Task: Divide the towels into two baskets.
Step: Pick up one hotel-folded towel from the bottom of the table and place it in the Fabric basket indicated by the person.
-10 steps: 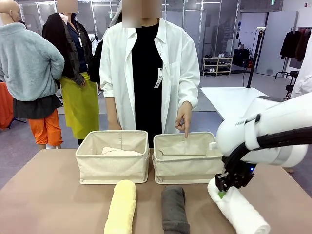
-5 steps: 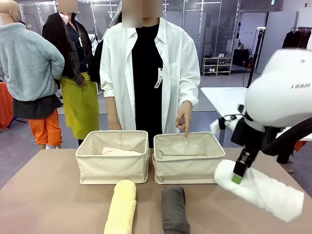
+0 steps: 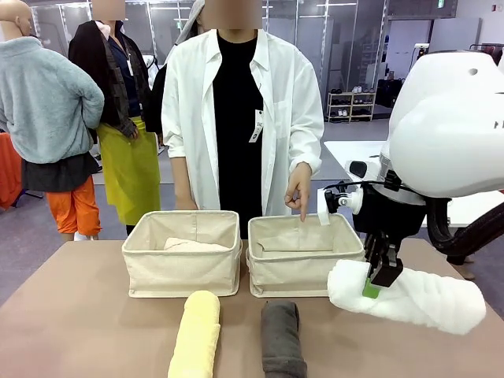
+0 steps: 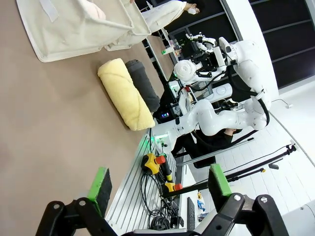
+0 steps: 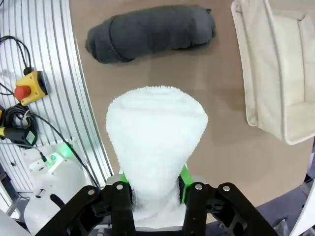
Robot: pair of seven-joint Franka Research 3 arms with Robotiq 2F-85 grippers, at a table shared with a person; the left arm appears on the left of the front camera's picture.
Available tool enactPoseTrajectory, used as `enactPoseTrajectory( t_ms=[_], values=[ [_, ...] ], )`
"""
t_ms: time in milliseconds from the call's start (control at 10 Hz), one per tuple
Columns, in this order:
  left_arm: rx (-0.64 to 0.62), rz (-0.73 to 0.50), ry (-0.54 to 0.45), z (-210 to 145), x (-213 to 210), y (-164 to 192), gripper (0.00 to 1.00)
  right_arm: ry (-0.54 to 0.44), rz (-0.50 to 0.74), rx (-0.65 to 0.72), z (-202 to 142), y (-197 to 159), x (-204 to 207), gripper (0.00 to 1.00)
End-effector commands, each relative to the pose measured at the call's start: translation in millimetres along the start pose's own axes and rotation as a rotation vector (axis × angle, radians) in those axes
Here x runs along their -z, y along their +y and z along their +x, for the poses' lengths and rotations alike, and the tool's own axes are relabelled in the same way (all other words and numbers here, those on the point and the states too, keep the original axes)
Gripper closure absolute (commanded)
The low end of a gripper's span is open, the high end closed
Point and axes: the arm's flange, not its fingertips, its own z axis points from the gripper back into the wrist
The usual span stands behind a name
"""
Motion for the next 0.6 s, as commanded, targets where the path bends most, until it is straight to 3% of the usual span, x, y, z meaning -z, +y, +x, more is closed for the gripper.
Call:
enactPoseTrajectory(
  t_ms=[0, 200, 300, 500],
  values=[
    [0.016, 0.004, -0.004, -1, -2, -2, 0.0, -0.024, 0.001, 0.079, 2, -6, -6, 1.0],
    [0.016, 0.004, -0.004, -1, -2, -2, 0.0, -0.024, 0.001, 0.079, 2, -6, -6, 1.0],
    [0.016, 0.004, -0.004, -1, -2, -2, 0.0, -0.007, 0.003, 0.037, -2, -4, -1, 0.63],
    [0.016, 0.004, -0.004, -1, -2, -2, 0.0, -0.001, -0.148, -0.167, 12, -15, -18, 0.63]
  ],
)
